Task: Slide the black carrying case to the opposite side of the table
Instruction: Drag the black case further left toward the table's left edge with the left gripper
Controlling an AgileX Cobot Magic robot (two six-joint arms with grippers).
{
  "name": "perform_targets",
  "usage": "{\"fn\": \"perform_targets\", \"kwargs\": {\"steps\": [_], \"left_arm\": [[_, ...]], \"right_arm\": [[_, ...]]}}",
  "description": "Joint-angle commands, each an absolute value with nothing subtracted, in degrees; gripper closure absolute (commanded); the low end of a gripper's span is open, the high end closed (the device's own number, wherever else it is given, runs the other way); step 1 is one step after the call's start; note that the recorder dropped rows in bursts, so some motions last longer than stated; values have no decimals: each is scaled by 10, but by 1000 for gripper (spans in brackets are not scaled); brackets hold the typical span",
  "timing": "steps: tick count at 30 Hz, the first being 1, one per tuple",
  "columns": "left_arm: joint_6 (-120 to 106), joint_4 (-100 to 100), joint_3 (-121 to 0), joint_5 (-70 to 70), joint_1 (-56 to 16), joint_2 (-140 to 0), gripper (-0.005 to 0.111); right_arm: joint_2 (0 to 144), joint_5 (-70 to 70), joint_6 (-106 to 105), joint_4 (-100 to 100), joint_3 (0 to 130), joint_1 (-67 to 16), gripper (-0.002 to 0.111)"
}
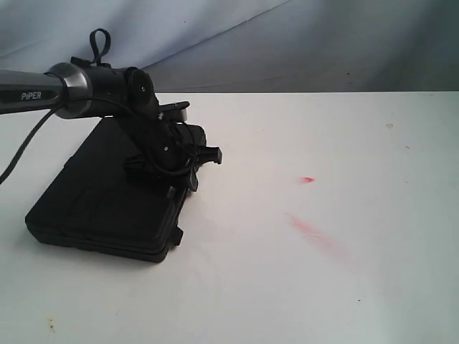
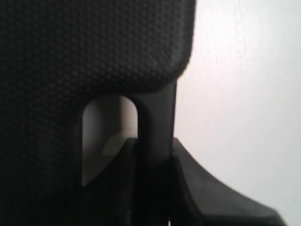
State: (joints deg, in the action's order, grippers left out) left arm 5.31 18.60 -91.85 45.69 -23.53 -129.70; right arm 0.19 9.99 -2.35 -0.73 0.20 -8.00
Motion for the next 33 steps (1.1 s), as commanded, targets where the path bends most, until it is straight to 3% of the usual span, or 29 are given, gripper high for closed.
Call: {"fn": "perform_targets", "kwargs": {"steps": [1, 33], "left_arm": [[59, 208, -881, 422, -215, -1279, 107], [107, 320, -829, 376, -189, -1261, 107]], "right_arm": [[0, 93, -23, -5, 0, -81, 108], [0, 93, -23, -5, 0, -81, 108]]}}
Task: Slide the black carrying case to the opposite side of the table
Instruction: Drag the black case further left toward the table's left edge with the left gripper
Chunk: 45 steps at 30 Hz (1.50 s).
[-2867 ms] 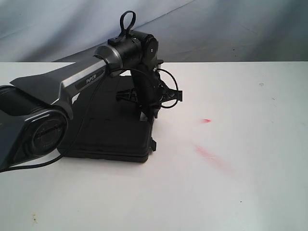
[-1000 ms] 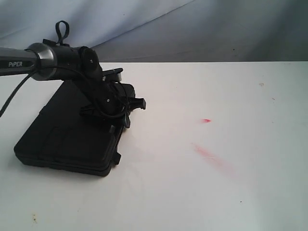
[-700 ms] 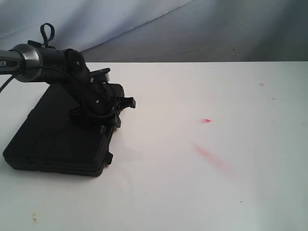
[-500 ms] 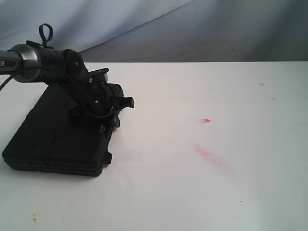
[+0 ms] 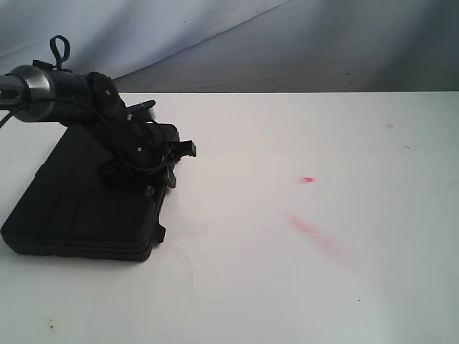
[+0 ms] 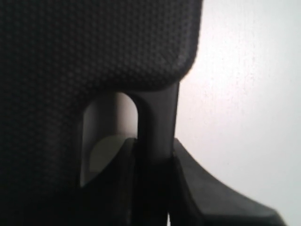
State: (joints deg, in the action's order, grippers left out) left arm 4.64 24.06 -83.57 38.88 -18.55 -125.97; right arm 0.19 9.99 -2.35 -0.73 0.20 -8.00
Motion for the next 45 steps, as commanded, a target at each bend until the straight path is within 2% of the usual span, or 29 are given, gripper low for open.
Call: {"fn": "perform_targets", "kwargs": {"steps": [1, 13, 27, 31, 38, 41, 45], "left_arm": [[114, 328, -829, 375, -189, -1261, 107], [193, 369, -792, 328, -226, -1261, 107], [193, 350, -787, 334, -226, -1259, 105], [189, 345, -787, 334, -226, -1259, 94], [160, 342, -787, 334, -226, -1255, 58], [159, 340, -787, 334, -226, -1248, 54], [147, 340, -787, 337, -226, -1237, 54]], "right_arm": [[0, 93, -23, -5, 0, -81, 108], [0, 93, -23, -5, 0, -81, 108], [0, 93, -23, -5, 0, -81, 108], [0, 93, -23, -5, 0, -81, 108], [0, 93, -23, -5, 0, -81, 108], [0, 93, -23, -5, 0, -81, 108], [0, 93, -23, -5, 0, -81, 108]]}}
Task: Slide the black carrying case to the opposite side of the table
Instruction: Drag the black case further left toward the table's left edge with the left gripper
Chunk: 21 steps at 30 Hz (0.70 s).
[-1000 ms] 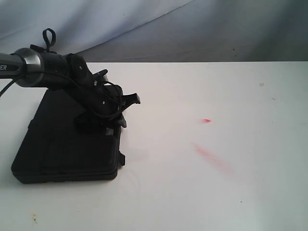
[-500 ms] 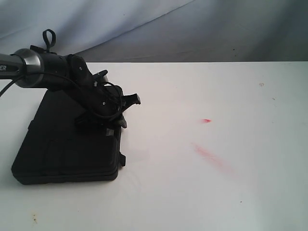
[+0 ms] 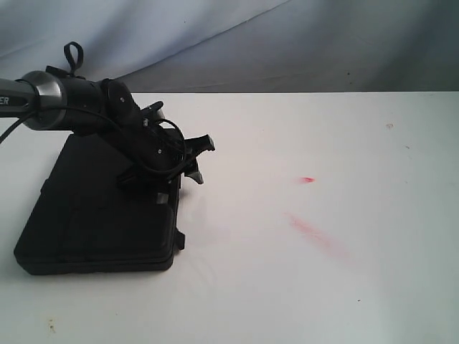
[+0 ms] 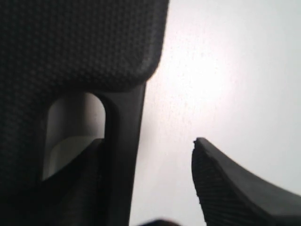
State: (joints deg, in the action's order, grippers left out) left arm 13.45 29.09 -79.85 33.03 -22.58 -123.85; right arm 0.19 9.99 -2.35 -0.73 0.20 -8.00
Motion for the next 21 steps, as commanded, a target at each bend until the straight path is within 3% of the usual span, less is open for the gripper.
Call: {"fn": "perform_targets", "kwargs": {"steps": [1, 21], "left_arm": [[147, 340, -787, 339, -226, -1232, 54], [147, 319, -787, 356, -225, -1215, 54]], "right_arm": [[0, 93, -23, -5, 0, -81, 108], [0, 93, -23, -5, 0, -81, 108]]}}
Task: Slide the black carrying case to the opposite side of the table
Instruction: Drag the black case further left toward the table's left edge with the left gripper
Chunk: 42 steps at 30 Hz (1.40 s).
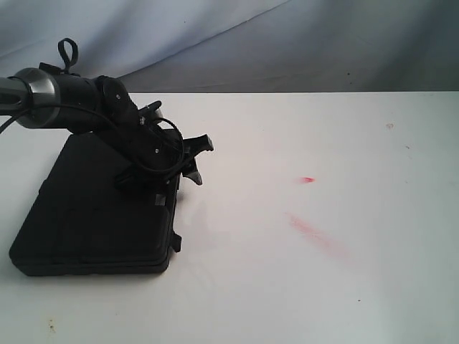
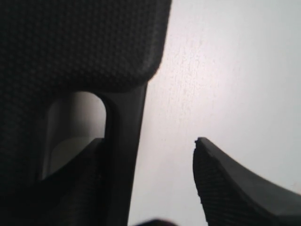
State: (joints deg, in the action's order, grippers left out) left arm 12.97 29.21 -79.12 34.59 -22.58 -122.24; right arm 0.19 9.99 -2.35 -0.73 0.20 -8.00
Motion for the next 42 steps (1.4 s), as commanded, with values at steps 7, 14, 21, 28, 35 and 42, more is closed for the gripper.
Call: {"fn": "perform_targets", "kwargs": {"steps": [7, 14, 21, 28, 35, 42], "left_arm": [[147, 286, -787, 366, -223, -1215, 54], [181, 257, -787, 361, -223, -1215, 55], [181, 263, -791, 349, -229, -1221, 64], [180, 223, -841, 398, -250, -1258, 64], [210, 202, -852, 420, -252, -1262, 64], [214, 147, -861, 461, -249, -1262, 64]], "right_arm": [[0, 93, -23, -5, 0, -81, 108], [0, 93, -23, -5, 0, -81, 108], [0, 93, -23, -5, 0, -81, 108], [0, 93, -23, -5, 0, -81, 108], [0, 93, -23, -5, 0, -81, 108], [0, 93, -23, -5, 0, -81, 108]]}}
